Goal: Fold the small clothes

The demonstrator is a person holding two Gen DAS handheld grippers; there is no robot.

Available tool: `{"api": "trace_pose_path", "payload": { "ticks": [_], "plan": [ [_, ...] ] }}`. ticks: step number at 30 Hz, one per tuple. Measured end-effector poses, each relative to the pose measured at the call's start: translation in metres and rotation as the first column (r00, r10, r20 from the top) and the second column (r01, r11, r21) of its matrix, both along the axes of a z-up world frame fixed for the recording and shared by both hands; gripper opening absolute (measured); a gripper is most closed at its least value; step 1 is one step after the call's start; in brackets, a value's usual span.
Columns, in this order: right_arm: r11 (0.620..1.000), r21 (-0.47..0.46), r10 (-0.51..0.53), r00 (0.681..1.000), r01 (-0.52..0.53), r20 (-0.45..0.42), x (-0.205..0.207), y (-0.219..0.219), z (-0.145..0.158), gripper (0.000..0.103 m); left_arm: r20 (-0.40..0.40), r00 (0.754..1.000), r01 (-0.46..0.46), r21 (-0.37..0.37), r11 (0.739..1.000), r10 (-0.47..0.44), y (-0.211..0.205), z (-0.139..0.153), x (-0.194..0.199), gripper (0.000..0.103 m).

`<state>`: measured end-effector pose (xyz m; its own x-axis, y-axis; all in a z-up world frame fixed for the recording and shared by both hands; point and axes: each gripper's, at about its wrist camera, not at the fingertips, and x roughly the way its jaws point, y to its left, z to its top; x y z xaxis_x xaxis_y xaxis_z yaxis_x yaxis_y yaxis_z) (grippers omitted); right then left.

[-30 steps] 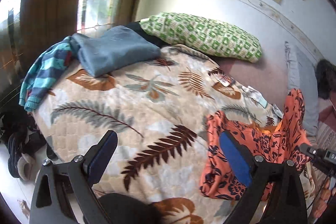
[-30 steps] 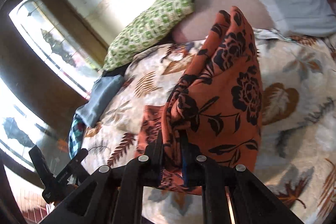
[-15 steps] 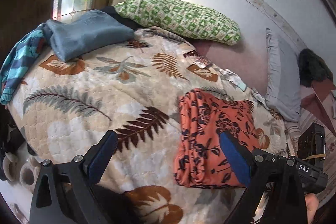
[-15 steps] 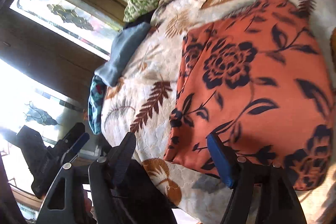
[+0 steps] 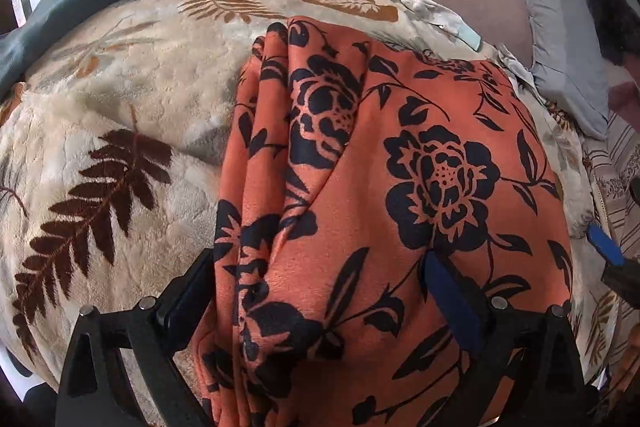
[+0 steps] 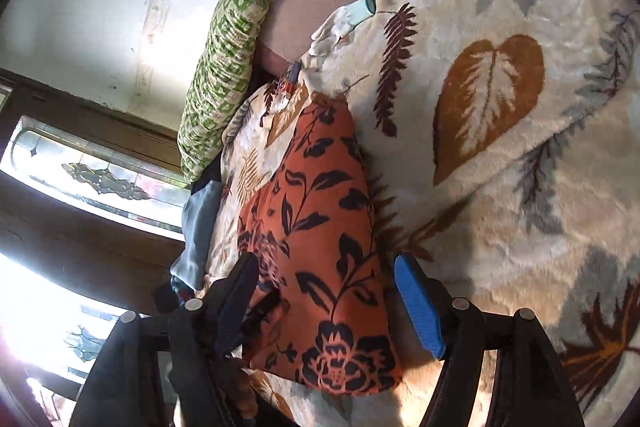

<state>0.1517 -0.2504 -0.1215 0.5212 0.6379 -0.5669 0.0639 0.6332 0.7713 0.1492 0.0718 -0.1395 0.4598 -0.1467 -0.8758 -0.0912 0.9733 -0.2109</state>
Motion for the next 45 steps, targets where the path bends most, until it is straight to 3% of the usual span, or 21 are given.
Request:
{"api": "trace_pose_path", "payload": {
  "ticks": [7,10,12,13,15,17,18,20,21,23,27,33,37,38,39,40,42,45],
  "plan": [
    [0.997,0.052,0.066,0.995,-0.062,-0.074,0.117,0.024,-0.034,0.074,0.022,1.000,0.010,0.037,0.999,-0.011,-0.001,-0.002,-0.004,0.103],
    [0.985,0.136,0.127,0.979,-0.106,-0.160,0.153,0.043,-0.066,0.073,0.037,0.999,0.011,0.041,0.999,-0.012,0.001,-0.002,-0.006,0.103],
    [0.985,0.109,0.152,0.966,-0.132,-0.208,0.162,0.057,-0.076,0.034,0.044,0.999,0.011,0.040,0.999,-0.012,0.000,-0.002,-0.007,0.103],
    [0.986,0.112,0.144,0.969,-0.123,-0.201,0.160,0.061,-0.069,0.034,0.048,0.999,0.008,0.039,0.999,-0.010,0.001,-0.002,-0.008,0.103],
    [0.987,0.050,0.153,0.985,-0.150,-0.078,0.151,0.072,-0.038,0.033,0.053,0.999,0.008,0.049,0.999,-0.011,0.000,-0.003,-0.010,0.103],
    [0.989,-0.065,0.126,0.983,-0.135,-0.132,0.153,0.075,-0.048,0.033,0.054,0.998,0.010,0.060,0.998,-0.013,-0.005,-0.003,-0.010,0.103],
    [0.979,-0.161,0.096,0.977,-0.127,-0.189,0.156,0.074,-0.064,0.040,0.052,0.999,0.008,0.058,0.998,-0.011,-0.004,-0.002,-0.011,0.103],
    [0.991,-0.101,0.064,0.979,-0.084,-0.191,0.152,0.067,-0.075,0.049,0.042,0.999,0.006,0.040,0.999,-0.008,0.000,-0.002,-0.013,0.103],
    [0.994,-0.086,0.057,0.982,-0.074,-0.179,0.147,0.066,-0.068,0.066,0.037,0.999,0.008,0.039,0.999,-0.009,0.000,-0.002,-0.012,0.103],
    [0.995,-0.042,0.084,0.987,-0.090,-0.134,0.131,0.065,-0.049,0.077,0.027,1.000,0.005,0.037,0.999,-0.006,0.001,0.000,-0.012,0.103],
    [0.993,-0.033,0.115,0.991,-0.117,-0.075,0.086,0.048,-0.026,0.079,0.018,1.000,-0.007,0.033,0.999,0.006,0.002,-0.001,-0.007,0.103],
    [0.984,-0.009,0.175,0.976,-0.177,-0.131,0.022,0.038,-0.044,0.079,0.017,1.000,-0.007,0.037,0.999,0.006,0.000,-0.003,-0.004,0.103],
    [0.979,-0.006,0.200,0.957,-0.206,-0.210,0.008,0.050,-0.072,0.079,0.018,1.000,-0.002,0.040,0.999,0.001,0.000,-0.003,-0.004,0.103],
    [0.977,-0.010,0.207,0.959,-0.213,-0.194,0.007,0.054,-0.070,0.076,0.018,1.000,-0.003,0.041,0.999,0.002,0.001,-0.003,-0.004,0.103],
    [0.973,0.001,0.228,0.958,-0.232,-0.171,0.005,0.058,-0.065,0.062,0.019,1.000,-0.006,0.041,0.999,0.005,0.000,-0.003,-0.004,0.103],
    [0.969,0.005,0.247,0.957,-0.249,-0.151,0.004,0.063,-0.058,0.059,0.018,1.000,-0.007,0.040,0.999,0.006,0.001,-0.003,-0.004,0.103],
    [0.964,-0.058,0.251,0.961,-0.259,-0.113,0.000,0.071,-0.042,0.038,0.021,1.000,-0.008,0.039,0.999,0.007,0.001,-0.002,-0.004,0.103],
    [0.968,-0.094,0.229,0.971,-0.234,-0.064,-0.011,0.070,-0.030,0.033,0.020,1.000,-0.005,0.044,0.999,0.004,0.000,-0.004,-0.004,0.103]
  ]
}}
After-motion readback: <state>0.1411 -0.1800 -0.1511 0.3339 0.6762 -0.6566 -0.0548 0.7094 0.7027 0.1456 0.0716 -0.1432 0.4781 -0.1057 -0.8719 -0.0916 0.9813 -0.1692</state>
